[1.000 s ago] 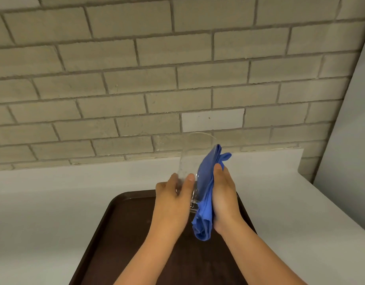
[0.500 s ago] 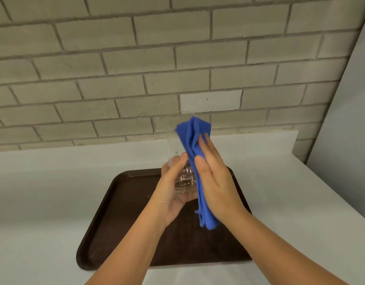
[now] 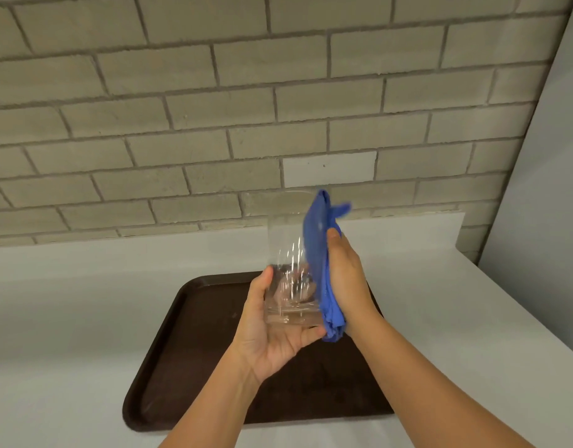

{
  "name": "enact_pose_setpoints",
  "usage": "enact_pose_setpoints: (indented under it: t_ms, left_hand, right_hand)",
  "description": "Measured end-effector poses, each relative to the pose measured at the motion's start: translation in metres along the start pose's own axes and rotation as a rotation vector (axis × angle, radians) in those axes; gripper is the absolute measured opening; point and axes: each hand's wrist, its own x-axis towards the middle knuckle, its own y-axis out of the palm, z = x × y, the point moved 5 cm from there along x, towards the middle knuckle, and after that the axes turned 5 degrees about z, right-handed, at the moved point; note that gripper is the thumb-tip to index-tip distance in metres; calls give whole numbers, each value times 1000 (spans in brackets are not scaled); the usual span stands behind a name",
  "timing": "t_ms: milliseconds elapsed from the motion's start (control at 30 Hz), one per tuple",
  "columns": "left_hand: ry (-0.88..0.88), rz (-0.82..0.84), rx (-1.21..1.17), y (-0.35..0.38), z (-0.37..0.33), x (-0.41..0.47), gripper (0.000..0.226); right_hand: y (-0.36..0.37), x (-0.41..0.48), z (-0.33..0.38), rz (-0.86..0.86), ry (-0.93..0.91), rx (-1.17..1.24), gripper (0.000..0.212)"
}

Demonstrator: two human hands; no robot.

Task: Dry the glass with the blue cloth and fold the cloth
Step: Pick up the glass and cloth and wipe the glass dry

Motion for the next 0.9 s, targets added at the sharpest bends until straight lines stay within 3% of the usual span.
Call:
enact_pose_setpoints:
  t_ms: [67, 200, 300, 367, 433, 467, 567, 633, 700, 800, 900]
  left_hand:
    - [-33, -18, 93, 1, -2, 1, 66]
    - [-2, -182, 353, 4, -17, 4, 61]
    - [151, -416, 634, 4, -30, 3, 39]
    - [265, -514, 761, 8, -35, -2, 15]
    - [352, -572, 815, 14, -37, -9, 8]
    - [374, -574, 836, 17, -36, -11, 17]
    - [353, -515, 914, 26, -27, -12, 82]
    - [316, -507, 894, 24, -26, -13, 100]
    - [263, -473, 793, 22, -28, -15, 103]
    - [202, -385, 642, 22, -31, -16, 100]
    - [177, -317, 627, 23, -31, -18, 79]
  right_hand:
    - [-4, -4, -12, -32, 125, 203, 32]
    - [-9, -5, -11, -145, 162, 316, 33]
    - [-12, -1, -5, -201, 191, 256, 29]
    - [-15, 2, -5, -211, 175, 191, 28]
    - [-13, 2, -3, -184, 114, 95, 26]
    - [-10, 1, -2, -169, 70, 57, 26]
    - [1, -4, 5, -89, -57, -28, 31]
    - [8, -11, 10, -9, -142, -104, 30]
    - [15, -23, 14, 82, -201, -176, 23]
    - [22, -47, 10, 196, -320, -266, 32]
    - [21, -58, 11, 256, -480, -430, 41]
